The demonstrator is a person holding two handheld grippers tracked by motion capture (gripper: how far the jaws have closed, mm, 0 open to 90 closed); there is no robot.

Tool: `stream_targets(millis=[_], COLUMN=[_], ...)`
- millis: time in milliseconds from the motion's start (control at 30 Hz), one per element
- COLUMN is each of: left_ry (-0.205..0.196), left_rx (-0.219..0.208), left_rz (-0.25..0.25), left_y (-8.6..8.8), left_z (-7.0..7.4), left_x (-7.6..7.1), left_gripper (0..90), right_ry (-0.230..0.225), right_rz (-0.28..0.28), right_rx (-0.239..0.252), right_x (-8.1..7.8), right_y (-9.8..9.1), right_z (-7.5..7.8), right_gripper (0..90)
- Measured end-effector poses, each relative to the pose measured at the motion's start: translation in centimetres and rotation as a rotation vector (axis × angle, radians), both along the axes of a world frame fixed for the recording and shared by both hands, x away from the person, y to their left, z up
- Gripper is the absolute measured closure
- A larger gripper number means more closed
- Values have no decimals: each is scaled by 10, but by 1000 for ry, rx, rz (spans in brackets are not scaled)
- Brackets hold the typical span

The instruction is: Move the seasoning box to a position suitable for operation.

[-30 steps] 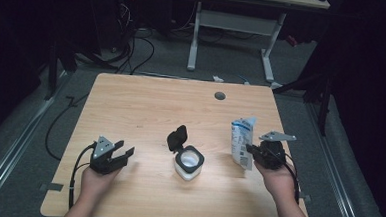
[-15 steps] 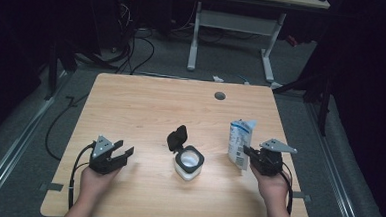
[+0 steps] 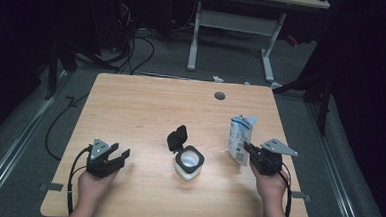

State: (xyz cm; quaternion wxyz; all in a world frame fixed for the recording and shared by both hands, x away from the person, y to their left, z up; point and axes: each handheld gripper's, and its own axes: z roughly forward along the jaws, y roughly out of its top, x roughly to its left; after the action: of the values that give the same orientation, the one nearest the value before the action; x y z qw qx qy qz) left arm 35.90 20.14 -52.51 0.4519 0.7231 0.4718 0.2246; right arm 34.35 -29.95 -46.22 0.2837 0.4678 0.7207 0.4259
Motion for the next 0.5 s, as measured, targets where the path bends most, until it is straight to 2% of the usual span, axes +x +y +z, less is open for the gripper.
stream_targets(millis=[100,167,233,333,500], left_ry=[3,10,9,-5,-16], left_rx=[-27,-41,-42,-38,-3], left_rz=[23,34,39,37,26], left_y=[5,8,8,7,5], left_z=[-1,-3,-3,-2,-2], left_x=[-2,-3,-3,-4,-4], left_gripper=[460,458,458,457,459], right_ry=[-55,-76,-84,-77,-78], right_rz=[6,8,9,-2,-33], right_rx=[3,28,21,38,31], right_x=[-12,-19,-21,-22,-20], right_y=[3,3,1,-4,-13], right_z=[0,-3,-5,-7,-13], right_gripper=[893,894,894,894,893])
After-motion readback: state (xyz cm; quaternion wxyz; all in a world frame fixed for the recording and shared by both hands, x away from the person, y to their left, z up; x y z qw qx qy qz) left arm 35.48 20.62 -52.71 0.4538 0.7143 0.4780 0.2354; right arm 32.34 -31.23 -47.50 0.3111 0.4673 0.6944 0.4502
